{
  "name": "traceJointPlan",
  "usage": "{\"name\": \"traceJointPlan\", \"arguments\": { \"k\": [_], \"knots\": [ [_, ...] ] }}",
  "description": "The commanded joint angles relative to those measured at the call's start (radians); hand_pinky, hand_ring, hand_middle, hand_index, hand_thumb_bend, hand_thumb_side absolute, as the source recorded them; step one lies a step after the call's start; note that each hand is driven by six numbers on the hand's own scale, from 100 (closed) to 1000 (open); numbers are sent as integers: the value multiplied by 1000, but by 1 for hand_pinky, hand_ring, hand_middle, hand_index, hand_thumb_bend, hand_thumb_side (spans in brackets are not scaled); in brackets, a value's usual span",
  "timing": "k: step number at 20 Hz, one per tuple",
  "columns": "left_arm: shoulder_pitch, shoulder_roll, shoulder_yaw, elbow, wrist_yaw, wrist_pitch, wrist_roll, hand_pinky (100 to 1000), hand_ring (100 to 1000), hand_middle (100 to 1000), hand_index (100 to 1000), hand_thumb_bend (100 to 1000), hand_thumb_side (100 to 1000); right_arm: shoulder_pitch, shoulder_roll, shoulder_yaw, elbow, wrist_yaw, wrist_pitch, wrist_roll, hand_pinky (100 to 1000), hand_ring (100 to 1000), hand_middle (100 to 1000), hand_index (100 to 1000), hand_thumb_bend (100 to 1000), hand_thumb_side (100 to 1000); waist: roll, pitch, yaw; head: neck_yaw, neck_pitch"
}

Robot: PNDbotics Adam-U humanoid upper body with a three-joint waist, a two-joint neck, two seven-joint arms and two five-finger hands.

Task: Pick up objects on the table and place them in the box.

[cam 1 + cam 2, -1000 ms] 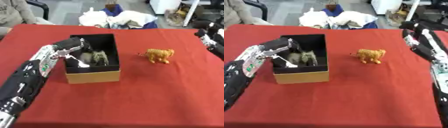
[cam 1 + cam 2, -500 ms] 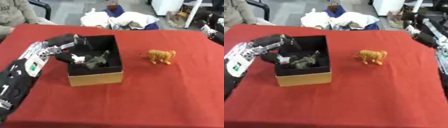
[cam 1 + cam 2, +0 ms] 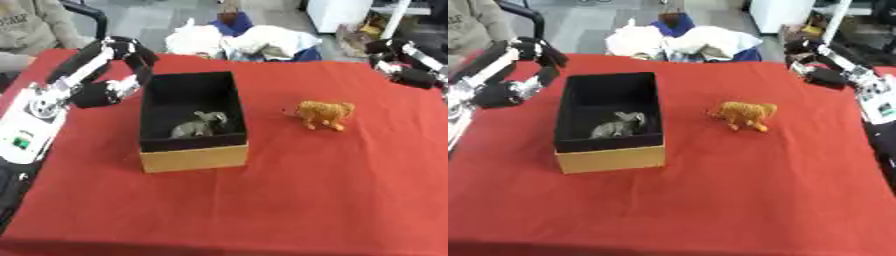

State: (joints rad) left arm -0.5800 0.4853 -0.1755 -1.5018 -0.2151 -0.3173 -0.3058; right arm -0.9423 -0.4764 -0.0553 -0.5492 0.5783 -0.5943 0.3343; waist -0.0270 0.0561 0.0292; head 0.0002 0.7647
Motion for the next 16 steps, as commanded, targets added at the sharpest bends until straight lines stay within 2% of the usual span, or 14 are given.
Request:
{"name": "traceJointPlan", "arguments": {
  "k": [1, 8, 16],
  "knots": [
    [16, 19, 42, -82, 73, 44, 2, 605, 572, 602, 755, 169, 855, -42, 13, -11, 48, 123, 1, -44, 807, 913, 816, 912, 100, 746, 2, -14, 5, -10, -1],
    [80, 5, 92, -166, 135, 96, -3, 603, 570, 600, 757, 170, 852, -57, 71, -22, 122, 298, 9, -120, 812, 913, 821, 911, 112, 759, 1, -14, 24, -23, -3],
    [111, 2, 105, -174, 141, 113, -22, 602, 566, 596, 756, 178, 867, -48, 85, -7, 142, 438, -4, -118, 822, 911, 847, 913, 234, 788, -6, -12, 31, -27, -3]
  ]
}}
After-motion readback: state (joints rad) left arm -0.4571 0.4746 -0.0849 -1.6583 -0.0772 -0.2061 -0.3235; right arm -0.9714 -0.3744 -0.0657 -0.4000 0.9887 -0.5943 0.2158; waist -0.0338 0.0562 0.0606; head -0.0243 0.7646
